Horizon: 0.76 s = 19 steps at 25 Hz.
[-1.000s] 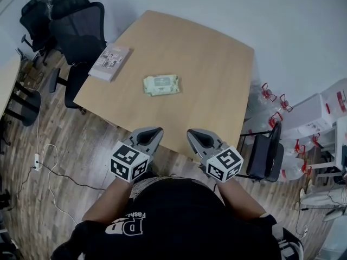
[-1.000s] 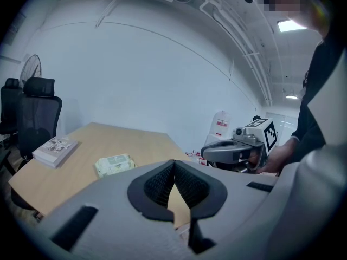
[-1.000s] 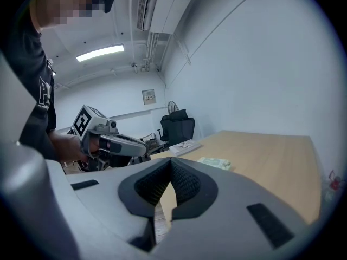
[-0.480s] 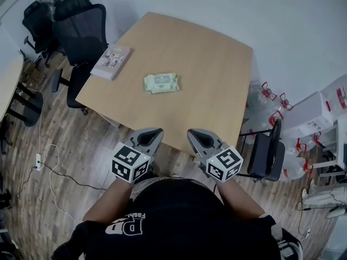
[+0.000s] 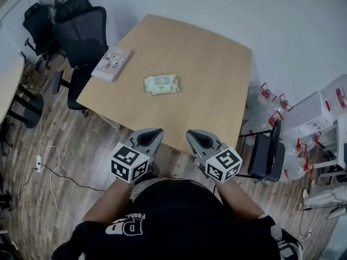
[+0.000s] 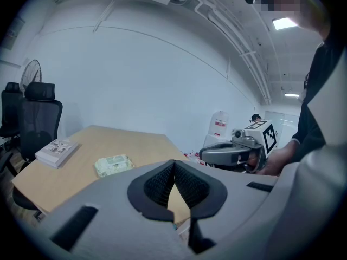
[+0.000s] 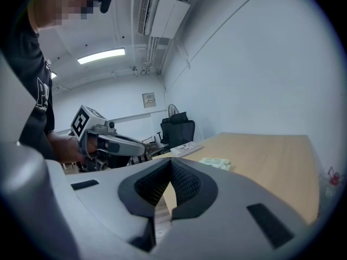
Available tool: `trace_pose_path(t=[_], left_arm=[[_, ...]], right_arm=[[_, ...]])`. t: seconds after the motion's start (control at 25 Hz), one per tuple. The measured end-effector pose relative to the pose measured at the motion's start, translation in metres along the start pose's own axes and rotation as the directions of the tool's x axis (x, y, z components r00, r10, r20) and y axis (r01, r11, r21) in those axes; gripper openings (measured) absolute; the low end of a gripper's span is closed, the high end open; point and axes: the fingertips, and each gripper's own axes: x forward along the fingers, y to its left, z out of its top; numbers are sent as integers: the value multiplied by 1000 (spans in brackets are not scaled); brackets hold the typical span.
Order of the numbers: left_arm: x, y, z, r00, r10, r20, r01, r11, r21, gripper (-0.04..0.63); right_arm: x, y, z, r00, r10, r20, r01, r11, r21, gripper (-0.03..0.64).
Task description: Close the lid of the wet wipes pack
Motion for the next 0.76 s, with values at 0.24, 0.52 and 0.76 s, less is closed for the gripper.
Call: trace_pose_path(t=[0.24, 0.52, 0.76], left_arm=[[-2, 4, 0, 1000, 5, 0, -5, 1000, 4, 18], [-2, 5, 0, 1000, 4, -2, -4, 1000, 10, 18], [-5, 7, -4, 1000, 9, -5, -9, 1000, 5, 18]], right_arm=[[3, 2, -2, 1000, 4, -10, -4, 1000, -1, 5], [5, 3, -1, 1000, 7, -7, -7, 1000, -1, 5], [4, 4, -4, 1000, 5, -11, -5, 1000, -2, 5]])
